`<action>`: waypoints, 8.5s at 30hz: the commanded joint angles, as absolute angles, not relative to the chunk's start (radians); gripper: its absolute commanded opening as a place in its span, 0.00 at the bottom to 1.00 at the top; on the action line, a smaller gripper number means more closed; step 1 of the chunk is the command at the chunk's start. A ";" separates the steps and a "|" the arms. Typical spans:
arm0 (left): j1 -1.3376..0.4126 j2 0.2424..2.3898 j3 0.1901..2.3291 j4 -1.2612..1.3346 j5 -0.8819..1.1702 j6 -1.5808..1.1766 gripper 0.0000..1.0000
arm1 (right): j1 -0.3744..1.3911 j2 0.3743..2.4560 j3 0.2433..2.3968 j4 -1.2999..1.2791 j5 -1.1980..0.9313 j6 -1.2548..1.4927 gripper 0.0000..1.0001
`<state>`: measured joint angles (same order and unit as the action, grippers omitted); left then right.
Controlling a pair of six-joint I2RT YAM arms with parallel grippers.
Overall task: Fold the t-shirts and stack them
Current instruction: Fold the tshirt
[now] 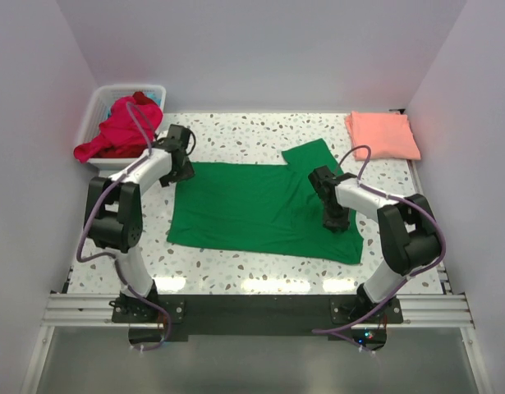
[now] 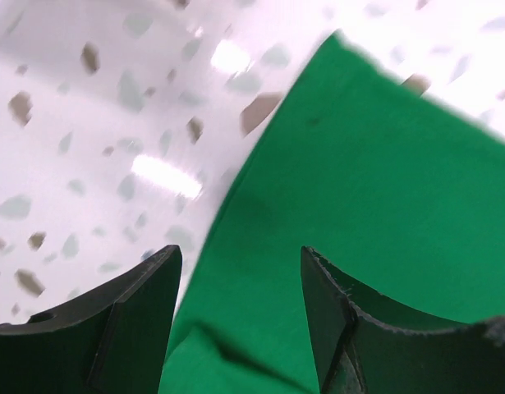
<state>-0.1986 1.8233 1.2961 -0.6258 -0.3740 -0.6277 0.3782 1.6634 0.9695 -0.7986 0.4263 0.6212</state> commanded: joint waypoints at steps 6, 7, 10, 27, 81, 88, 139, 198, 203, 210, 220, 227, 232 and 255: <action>-0.201 2.061 1.639 -0.593 -0.339 -0.653 0.65 | 0.373 1.643 1.158 -0.833 0.462 0.627 0.33; -0.201 2.080 1.663 -0.603 -0.350 -0.657 0.65 | 0.371 1.657 1.172 -0.830 0.456 0.621 0.33; -0.201 2.132 1.721 -0.608 -0.399 -0.669 0.63 | 0.373 1.664 1.216 -0.819 0.440 0.615 0.33; -0.196 2.270 1.813 -0.612 -0.471 -0.686 0.46 | 0.370 1.824 1.497 -0.818 0.445 0.555 0.33; -0.184 2.243 1.743 -0.600 -0.428 -0.581 0.00 | 0.123 2.591 2.325 -0.546 0.272 0.382 0.28; -0.179 2.244 1.752 -0.597 -0.425 -0.581 0.00 | 0.123 2.533 2.252 -0.540 0.268 0.370 0.00; -0.175 2.028 1.618 -0.597 -0.416 -0.612 0.00 | 0.123 1.724 1.605 -0.454 0.272 0.348 0.00; -0.189 1.675 1.137 -0.709 -0.373 -0.758 0.49 | 0.126 1.184 0.919 -0.658 0.296 0.486 0.00; -0.190 1.635 1.101 -0.692 -0.393 -0.785 0.53 | 0.126 1.200 0.920 -0.666 0.290 0.486 0.00; -0.192 1.620 1.114 -0.750 -0.449 -0.824 0.53 | 0.126 1.210 0.908 -0.710 0.313 0.503 0.00; -0.193 1.625 1.101 -0.764 -0.451 -0.841 0.53 | 0.126 1.244 0.931 -0.886 0.316 0.552 0.31; -0.193 1.623 1.097 -0.736 -0.423 -0.825 0.52 | 0.127 1.256 0.911 -0.738 0.154 0.497 0.29; -0.195 1.621 1.103 -0.709 -0.387 -0.807 0.52 | 0.155 1.350 0.945 -0.623 0.035 0.453 0.25; -0.204 1.631 1.103 -0.611 -0.293 -0.726 0.50 | 0.368 1.710 1.170 -0.483 0.008 0.405 0.36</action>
<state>-0.2035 1.6344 1.0809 -0.6331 -0.2943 -0.7391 0.3458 1.7008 1.1347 -0.5056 0.0154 0.4023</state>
